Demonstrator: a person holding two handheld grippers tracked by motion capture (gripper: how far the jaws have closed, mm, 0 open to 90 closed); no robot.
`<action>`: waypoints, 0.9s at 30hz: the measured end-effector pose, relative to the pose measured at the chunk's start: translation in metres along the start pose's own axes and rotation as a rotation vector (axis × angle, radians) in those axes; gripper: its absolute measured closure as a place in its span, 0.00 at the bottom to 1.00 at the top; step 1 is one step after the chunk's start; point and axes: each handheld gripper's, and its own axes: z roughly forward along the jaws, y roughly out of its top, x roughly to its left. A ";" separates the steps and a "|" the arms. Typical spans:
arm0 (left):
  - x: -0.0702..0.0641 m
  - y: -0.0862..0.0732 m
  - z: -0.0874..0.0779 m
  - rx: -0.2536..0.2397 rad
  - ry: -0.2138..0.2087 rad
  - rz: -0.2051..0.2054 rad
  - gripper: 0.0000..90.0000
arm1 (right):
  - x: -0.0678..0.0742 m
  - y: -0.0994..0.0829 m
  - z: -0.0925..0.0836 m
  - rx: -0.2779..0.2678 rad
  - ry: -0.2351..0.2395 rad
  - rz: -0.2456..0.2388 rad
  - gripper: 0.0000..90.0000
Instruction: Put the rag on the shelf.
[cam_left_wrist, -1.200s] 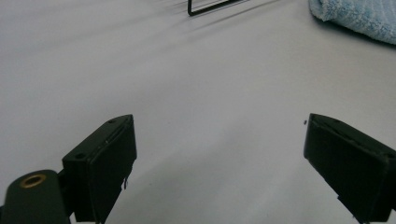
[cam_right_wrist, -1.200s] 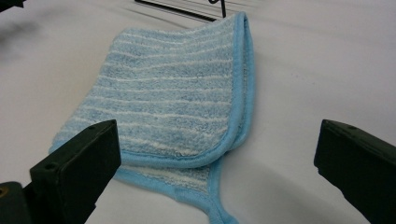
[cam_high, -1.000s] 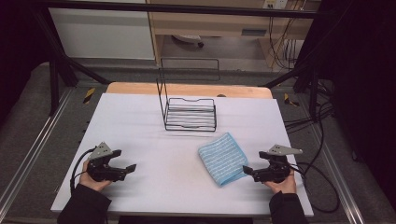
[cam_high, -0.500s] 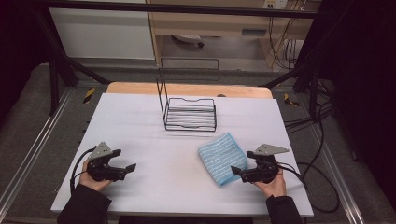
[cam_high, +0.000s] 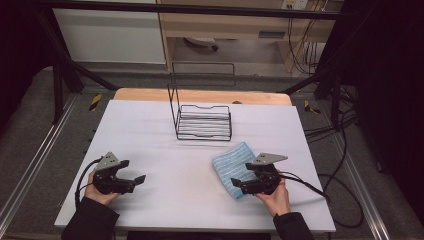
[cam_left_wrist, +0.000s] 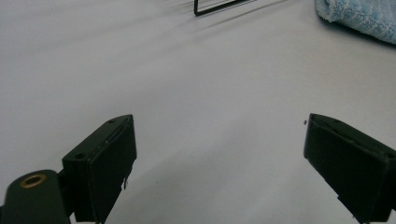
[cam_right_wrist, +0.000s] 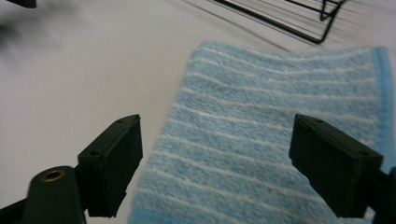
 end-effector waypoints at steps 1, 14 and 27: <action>0.000 0.000 0.000 0.000 -0.001 -0.001 0.10 | 0.002 0.002 0.002 0.004 0.005 -0.008 0.25; 0.001 0.000 -0.001 0.000 -0.001 -0.003 0.10 | 0.028 0.018 0.042 0.104 -0.002 -0.063 0.54; 0.001 0.000 0.000 0.007 -0.005 0.001 0.10 | 0.033 0.011 0.060 0.152 -0.072 -0.126 0.76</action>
